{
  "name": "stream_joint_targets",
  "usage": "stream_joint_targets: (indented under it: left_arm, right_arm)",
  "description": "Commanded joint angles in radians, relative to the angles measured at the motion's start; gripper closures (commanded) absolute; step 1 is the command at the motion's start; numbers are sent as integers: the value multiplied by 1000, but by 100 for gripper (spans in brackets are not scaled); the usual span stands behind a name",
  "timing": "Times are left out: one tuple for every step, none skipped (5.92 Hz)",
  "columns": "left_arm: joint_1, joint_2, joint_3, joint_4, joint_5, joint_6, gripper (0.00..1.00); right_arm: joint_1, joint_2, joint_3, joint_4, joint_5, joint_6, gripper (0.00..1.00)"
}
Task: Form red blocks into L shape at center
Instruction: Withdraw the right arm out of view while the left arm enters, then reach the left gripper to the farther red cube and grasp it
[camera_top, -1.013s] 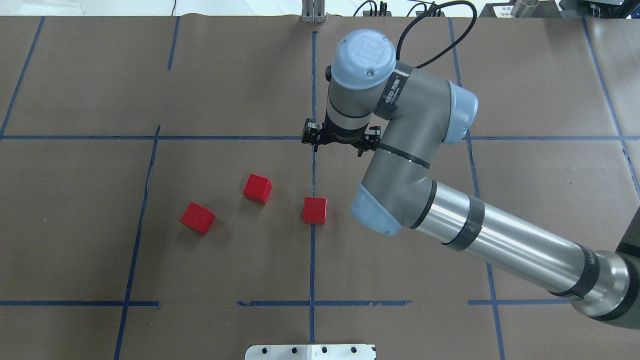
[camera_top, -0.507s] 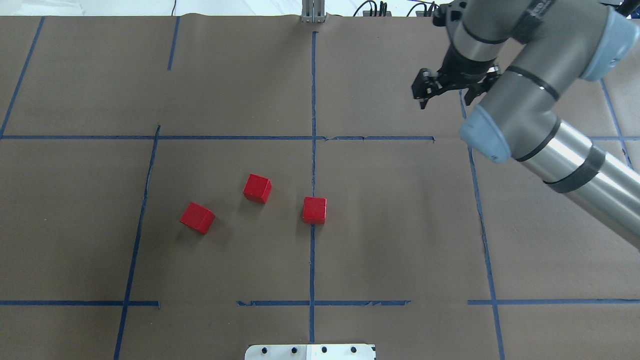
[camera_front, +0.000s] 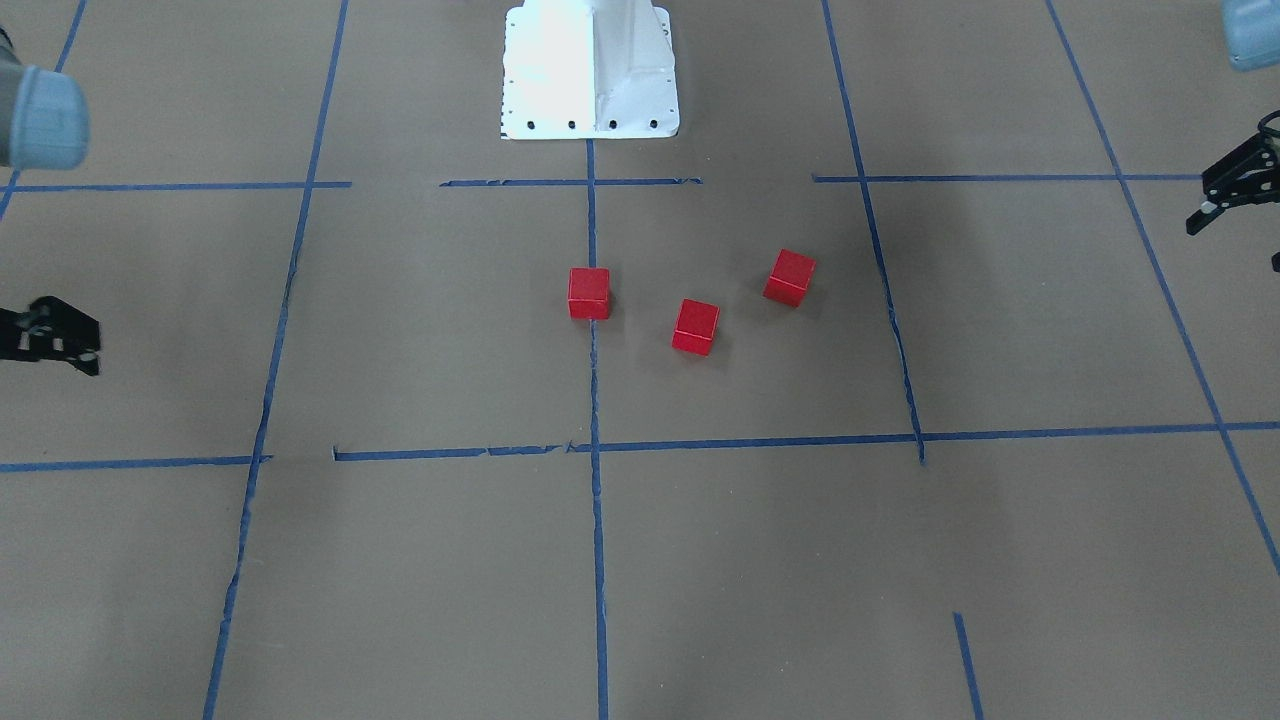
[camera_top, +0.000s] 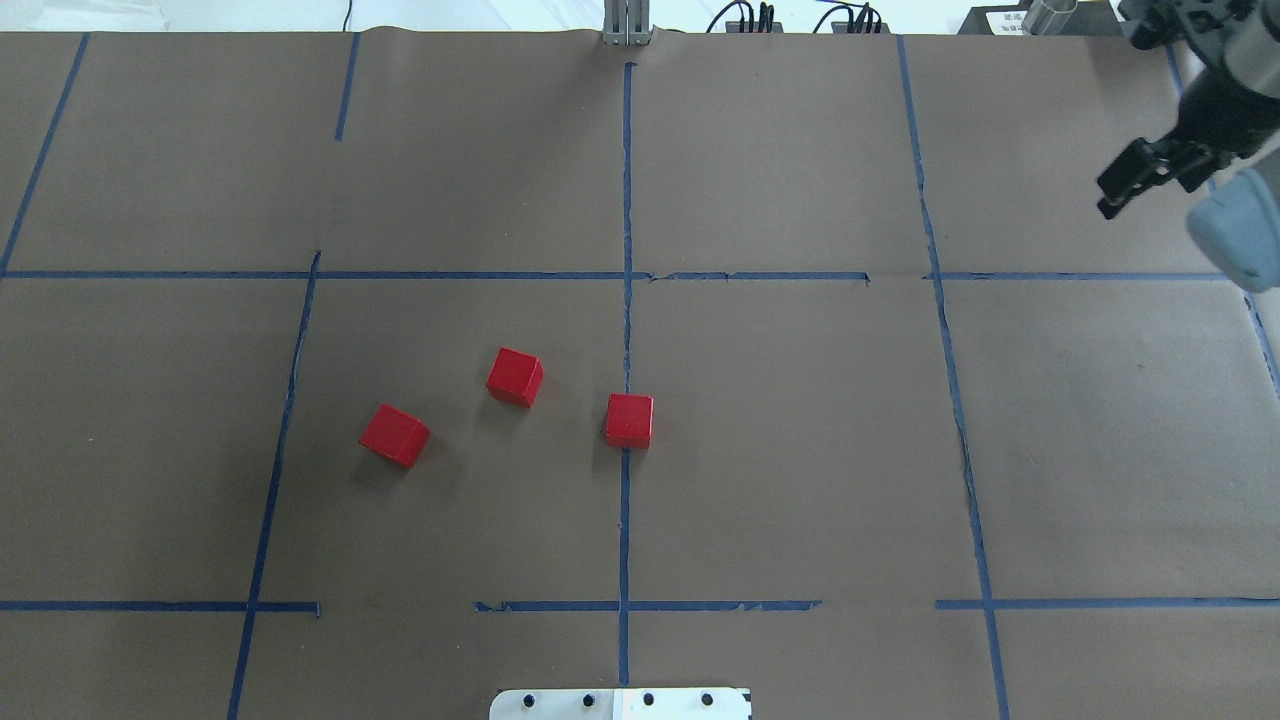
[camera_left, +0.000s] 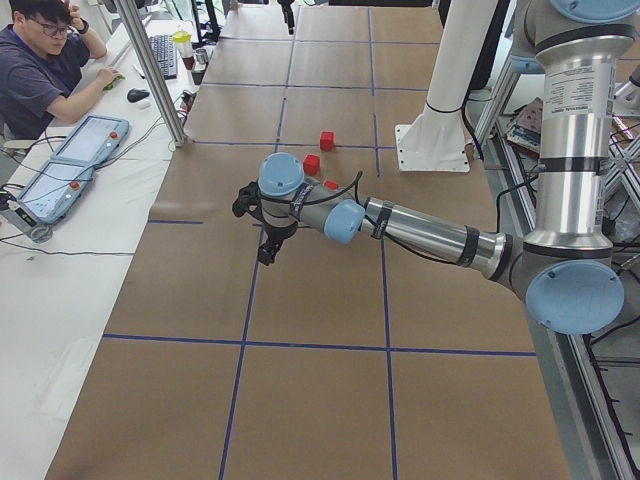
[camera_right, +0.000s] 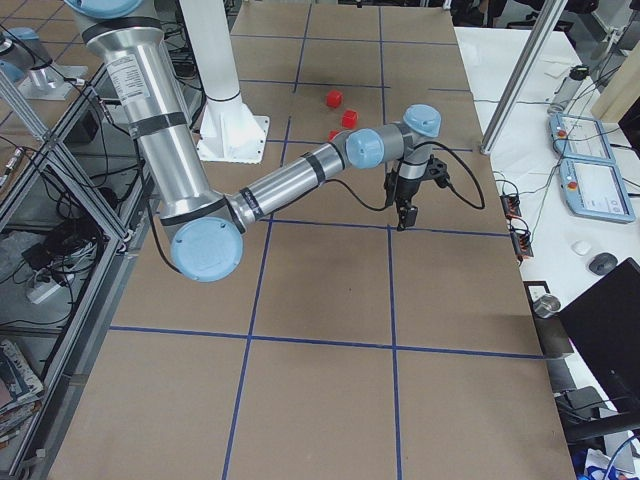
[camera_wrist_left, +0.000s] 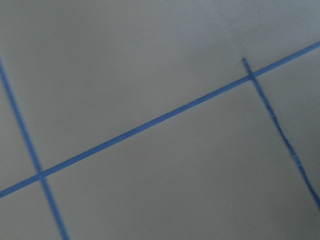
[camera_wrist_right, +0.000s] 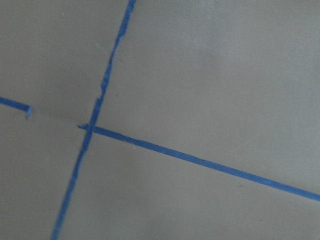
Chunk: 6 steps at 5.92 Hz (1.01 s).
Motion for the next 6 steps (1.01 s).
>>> stream_joint_targets:
  left_arm:
    - [167,-117,-3,-19,-2,-168,0]
    - [238,-210,0,-8,-1,-212,0]
    - [313,-270,0,-12,1,-347,0]
    - [393,-331,-3,-14,118,-432,0]
    - [555,-394,1,-12,318,-574,0]
    - [669,-457,24,-3,444,-649,0]
  right_arm:
    - [220,-277,80,5,12,-373,0]
    - [315,-381,80,7,11,-505,0]
    - [408,-467,86,7,18,-558,0]
    - [440,-533,120,8,35,-546,0]
    - [440,-534,131,8,40,-490,0]
    - [440,-534,131,8,43,-486,0]
